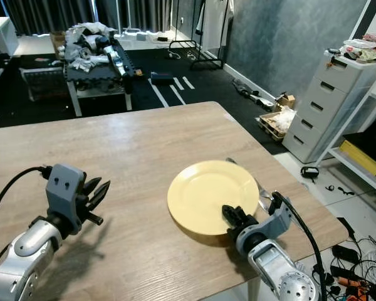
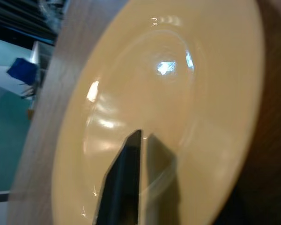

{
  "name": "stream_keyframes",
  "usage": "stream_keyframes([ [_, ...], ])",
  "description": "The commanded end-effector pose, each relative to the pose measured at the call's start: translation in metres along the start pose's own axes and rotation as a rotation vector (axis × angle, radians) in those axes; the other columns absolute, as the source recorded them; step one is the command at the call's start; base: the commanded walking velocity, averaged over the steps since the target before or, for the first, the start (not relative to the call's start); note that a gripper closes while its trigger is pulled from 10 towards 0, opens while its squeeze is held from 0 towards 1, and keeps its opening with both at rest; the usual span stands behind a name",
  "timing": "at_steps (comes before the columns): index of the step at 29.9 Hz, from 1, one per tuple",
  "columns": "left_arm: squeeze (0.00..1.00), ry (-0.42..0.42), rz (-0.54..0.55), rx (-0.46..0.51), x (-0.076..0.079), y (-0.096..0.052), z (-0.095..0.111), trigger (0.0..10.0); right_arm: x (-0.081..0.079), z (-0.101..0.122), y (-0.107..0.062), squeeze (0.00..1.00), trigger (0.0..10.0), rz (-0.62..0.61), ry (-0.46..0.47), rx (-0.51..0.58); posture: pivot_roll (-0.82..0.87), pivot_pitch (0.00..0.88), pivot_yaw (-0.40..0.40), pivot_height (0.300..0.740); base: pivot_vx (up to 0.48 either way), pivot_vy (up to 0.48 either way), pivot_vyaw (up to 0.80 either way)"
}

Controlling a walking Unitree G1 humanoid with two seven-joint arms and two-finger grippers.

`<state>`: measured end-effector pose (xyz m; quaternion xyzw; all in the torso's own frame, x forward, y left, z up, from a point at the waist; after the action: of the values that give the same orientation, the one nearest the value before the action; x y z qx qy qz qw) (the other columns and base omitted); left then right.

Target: Setting the table

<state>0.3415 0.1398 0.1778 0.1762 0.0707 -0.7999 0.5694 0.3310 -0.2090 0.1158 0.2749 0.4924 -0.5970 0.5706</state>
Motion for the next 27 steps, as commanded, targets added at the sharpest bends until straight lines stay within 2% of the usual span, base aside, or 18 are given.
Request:
stream_keyframes([
  [1,0.00,0.010,-0.012,-0.009,0.002,-0.002,-0.001,10.0,0.020,0.000,-0.003,1.00,10.0,-0.099,-0.027,0.006,0.10,0.078,0.050,0.740,0.000,0.000,0.00],
  [2,0.00,0.009,-0.013,-0.008,0.003,-0.002,-0.001,10.0,0.021,0.003,-0.004,1.00,10.0,-0.112,-0.050,0.017,0.10,0.078,0.050,0.740,0.000,0.000,0.00],
  [5,0.00,0.006,-0.012,-0.007,0.003,-0.002,0.000,10.0,0.019,0.016,-0.007,1.00,10.0,-0.164,-0.250,0.049,0.09,0.084,0.051,0.740,0.000,0.000,0.00],
  [6,0.00,0.006,-0.012,-0.007,0.003,-0.002,0.000,10.0,0.019,0.016,-0.007,1.00,10.0,-0.164,-0.250,0.049,0.09,0.084,0.051,0.740,0.000,0.000,0.00],
  [7,0.00,0.005,-0.013,-0.008,0.003,-0.002,0.000,10.0,0.016,0.020,-0.008,1.00,10.0,-0.172,-0.322,0.055,0.09,0.084,0.051,0.740,0.000,0.000,0.00],
  [8,0.00,0.005,-0.013,-0.008,0.003,-0.002,0.000,10.0,0.016,0.020,-0.008,1.00,10.0,-0.172,-0.322,0.055,0.09,0.084,0.051,0.740,0.000,0.000,0.00],
  [9,0.00,0.003,-0.014,-0.009,0.003,-0.002,-0.001,10.0,0.012,0.023,-0.008,1.00,10.0,-0.171,-0.420,0.049,0.09,0.087,0.051,0.740,0.000,0.000,0.00],
  [10,0.00,0.003,-0.014,-0.009,0.003,-0.002,-0.001,10.0,0.012,0.023,-0.008,1.00,10.0,-0.171,-0.420,0.049,0.09,0.087,0.051,0.740,0.000,0.000,0.00],
  [11,0.00,0.001,-0.014,-0.009,0.004,-0.002,-0.001,10.0,0.009,0.025,-0.009,0.39,10.0,-0.175,-0.525,0.039,0.09,0.088,0.049,0.740,0.000,0.000,0.00],
  [12,0.00,0.001,-0.014,-0.009,0.004,-0.002,-0.001,10.0,0.009,0.025,-0.009,0.39,10.0,-0.175,-0.525,0.039,0.09,0.088,0.049,0.740,0.000,0.000,0.00],
  [13,0.00,-0.001,-0.014,-0.010,0.004,-0.002,-0.001,10.0,0.007,0.024,-0.010,0.00,10.0,-0.177,-0.622,0.024,0.09,0.088,0.049,0.740,0.000,0.000,0.00],
  [14,0.00,-0.003,-0.015,-0.010,0.005,-0.002,-0.001,10.0,0.006,0.023,-0.011,0.00,10.0,-0.179,-0.696,0.012,0.09,0.088,0.049,0.740,0.000,0.000,0.00],
  [15,0.00,-0.003,-0.015,-0.010,0.005,-0.002,-0.001,10.0,0.006,0.023,-0.011,0.00,10.0,-0.179,-0.696,0.012,0.09,0.088,0.049,0.740,0.000,0.000,0.00],
  [18,0.00,-0.008,-0.014,-0.012,0.006,-0.003,-0.001,10.0,0.003,0.020,-0.015,0.00,10.0,-0.170,-0.927,-0.024,0.08,0.096,0.043,0.740,0.000,0.000,0.00],
  [22,0.00,-0.009,-0.015,-0.012,0.007,-0.003,-0.001,10.0,0.002,0.020,-0.017,0.00,10.0,-0.167,-0.960,-0.030,0.08,0.096,0.043,0.740,0.000,0.000,0.00],
  [24,0.00,-0.007,-0.017,-0.013,0.008,-0.003,-0.001,10.0,-0.004,0.032,-0.023,0.00,10.0,-0.153,-1.083,0.014,0.08,0.099,0.042,0.740,0.000,0.000,0.00],
  [25,0.00,-0.007,-0.017,-0.013,0.008,-0.003,-0.001,10.0,-0.004,0.032,-0.023,0.00,10.0,-0.153,-1.083,0.014,0.08,0.099,0.042,0.740,0.000,0.000,0.00],
  [27,0.00,-0.001,-0.018,-0.013,0.009,-0.002,-0.001,10.0,-0.031,0.046,-0.030,0.00,10.0,-0.045,-1.129,0.141,0.08,0.099,0.042,0.740,0.000,0.000,0.00],
])
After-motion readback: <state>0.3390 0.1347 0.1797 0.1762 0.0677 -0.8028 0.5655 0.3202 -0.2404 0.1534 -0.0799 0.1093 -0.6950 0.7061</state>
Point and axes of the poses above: a point about 5 cm out from each wrist's last joint towards the gripper, its own y axis pointing out of the wrist towards the gripper, its own z axis along the axis of the wrist's last joint, x = y × z, the point moved 4 cm from there along y, pointing out of the wrist towards the gripper, and after that the axes turned 12 degrees about y, right-handed, at the moved point
